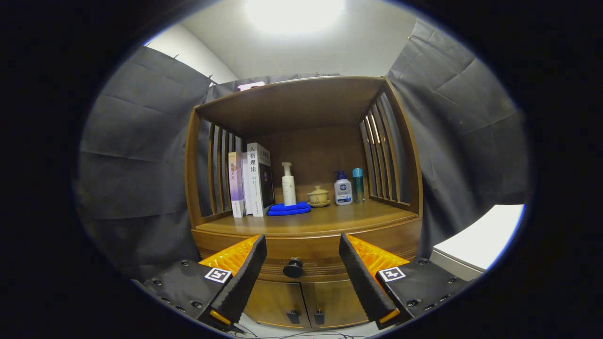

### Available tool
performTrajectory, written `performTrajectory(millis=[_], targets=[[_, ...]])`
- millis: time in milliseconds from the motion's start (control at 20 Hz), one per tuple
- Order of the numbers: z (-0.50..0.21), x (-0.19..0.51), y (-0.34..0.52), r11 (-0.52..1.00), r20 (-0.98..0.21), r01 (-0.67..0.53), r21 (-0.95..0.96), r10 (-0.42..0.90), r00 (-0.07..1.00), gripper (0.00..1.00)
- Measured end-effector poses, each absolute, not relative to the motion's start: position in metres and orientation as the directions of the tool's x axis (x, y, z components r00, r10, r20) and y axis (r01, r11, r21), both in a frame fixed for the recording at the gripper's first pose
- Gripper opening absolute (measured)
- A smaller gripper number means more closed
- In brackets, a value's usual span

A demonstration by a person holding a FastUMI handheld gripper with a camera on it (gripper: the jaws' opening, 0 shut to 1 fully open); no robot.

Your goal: Pull open the drawer, take out the items inside it, and place them on the countertop above the cabinet.

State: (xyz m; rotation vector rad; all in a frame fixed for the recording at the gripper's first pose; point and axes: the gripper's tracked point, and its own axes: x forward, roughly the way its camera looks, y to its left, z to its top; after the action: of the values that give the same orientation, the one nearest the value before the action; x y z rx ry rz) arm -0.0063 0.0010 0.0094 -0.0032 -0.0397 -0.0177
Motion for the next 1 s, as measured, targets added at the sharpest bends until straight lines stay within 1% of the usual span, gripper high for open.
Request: performTrajectory(millis=[350, 550, 700, 850, 1000], targets=[[0.008, -0.005, 0.001, 1.0, 0.031, 0.024, 0.003, -0.024, 0.999, 0.98], [0.012, -0.008, 0.002, 1.0, 0.045, 0.018, -0.008, -0.018, 0.999, 0.98], [0.013, -0.007, 0.001, 0.999, 0.054, 0.041, 0.009, -0.041, 0.998, 0.98], [0.009, 0.002, 0.0, 0.999, 0.035, 0.033, 0.033, -0.034, 0.999, 0.98], [-0.002, 0.01, -0.002, 1.0, 0.011, 0.029, 0.001, -0.029, 1.0, 0.98]])
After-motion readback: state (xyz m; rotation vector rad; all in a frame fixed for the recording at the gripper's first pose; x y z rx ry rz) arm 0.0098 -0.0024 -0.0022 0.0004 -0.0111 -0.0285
